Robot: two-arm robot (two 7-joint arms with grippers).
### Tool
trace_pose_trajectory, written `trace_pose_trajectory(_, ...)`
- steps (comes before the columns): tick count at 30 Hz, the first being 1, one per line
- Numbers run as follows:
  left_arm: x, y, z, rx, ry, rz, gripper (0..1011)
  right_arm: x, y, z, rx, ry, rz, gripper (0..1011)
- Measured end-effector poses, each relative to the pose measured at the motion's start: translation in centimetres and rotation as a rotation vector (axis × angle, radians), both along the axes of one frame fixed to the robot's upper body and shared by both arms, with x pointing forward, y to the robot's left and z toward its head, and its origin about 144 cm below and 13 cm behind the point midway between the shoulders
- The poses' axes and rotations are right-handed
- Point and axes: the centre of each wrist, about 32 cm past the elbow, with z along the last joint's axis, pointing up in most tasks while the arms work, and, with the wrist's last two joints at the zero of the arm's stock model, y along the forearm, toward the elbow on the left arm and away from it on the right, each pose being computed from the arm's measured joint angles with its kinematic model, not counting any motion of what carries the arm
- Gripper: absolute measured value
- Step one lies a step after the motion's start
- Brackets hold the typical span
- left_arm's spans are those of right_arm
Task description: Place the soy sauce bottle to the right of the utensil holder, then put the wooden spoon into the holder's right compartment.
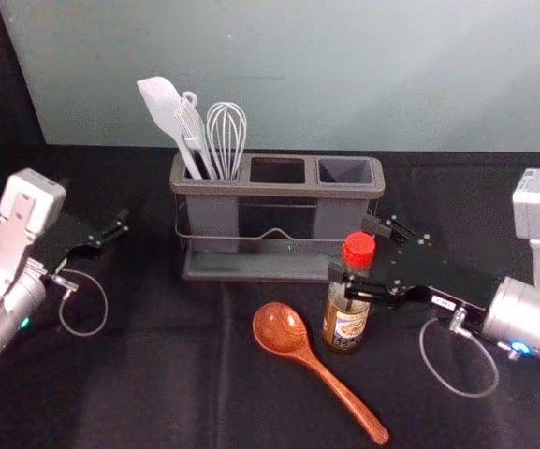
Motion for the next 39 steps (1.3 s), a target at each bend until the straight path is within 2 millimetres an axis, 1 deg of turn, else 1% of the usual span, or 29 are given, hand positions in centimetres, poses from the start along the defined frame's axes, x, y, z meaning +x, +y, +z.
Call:
trace_pose_trajectory(10, 0.0, 0.0, 0.0, 0.0, 0.0, 0.0, 1005, 0.42, 0.67, -0.06, 0.001, -0.015, 0.018, 1003)
trace_pose_trajectory(21, 0.0, 0.0, 0.0, 0.0, 0.0, 0.0, 1005, 0.4, 0.62, -0.05, 0.002, -0.015, 0.018, 998)
trace_pose_trajectory(25, 0.0, 0.0, 0.0, 0.0, 0.0, 0.0, 1005, 0.4, 0.61, -0.04, 0.002, -0.014, 0.017, 929)
trace_pose_trajectory(26, 0.0, 0.0, 0.0, 0.0, 0.0, 0.0, 1005, 0.39, 0.6, -0.03, 0.002, -0.013, 0.017, 883)
trace_pose_trajectory(29, 0.0, 0.0, 0.0, 0.0, 0.0, 0.0, 1005, 0.39, 0.59, -0.03, 0.002, -0.013, 0.017, 837)
trace_pose_trajectory(30, 0.0, 0.0, 0.0, 0.0, 0.0, 0.0, 1005, 0.39, 0.59, -0.02, 0.002, -0.013, 0.017, 787)
trace_pose_trajectory(31, 0.0, 0.0, 0.0, 0.0, 0.0, 0.0, 1005, 0.39, 0.58, -0.02, 0.002, -0.013, 0.016, 787)
trace_pose_trajectory(32, 0.0, 0.0, 0.0, 0.0, 0.0, 0.0, 1005, 0.39, 0.58, -0.02, 0.002, -0.013, 0.016, 746)
trace_pose_trajectory(33, 0.0, 0.0, 0.0, 0.0, 0.0, 0.0, 1005, 0.38, 0.58, -0.02, 0.002, -0.013, 0.016, 734)
trace_pose_trajectory(34, 0.0, 0.0, 0.0, 0.0, 0.0, 0.0, 1005, 0.38, 0.57, -0.02, 0.002, -0.013, 0.016, 669)
trace_pose_trajectory(35, 0.0, 0.0, 0.0, 0.0, 0.0, 0.0, 1005, 0.38, 0.57, -0.01, 0.002, -0.013, 0.016, 651)
trace_pose_trajectory(36, 0.0, 0.0, 0.0, 0.0, 0.0, 0.0, 1005, 0.38, 0.56, -0.01, 0.002, -0.013, 0.016, 594)
trace_pose_trajectory(39, 0.0, 0.0, 0.0, 0.0, 0.0, 0.0, 1005, 0.38, 0.55, -0.01, 0.002, -0.012, 0.016, 537)
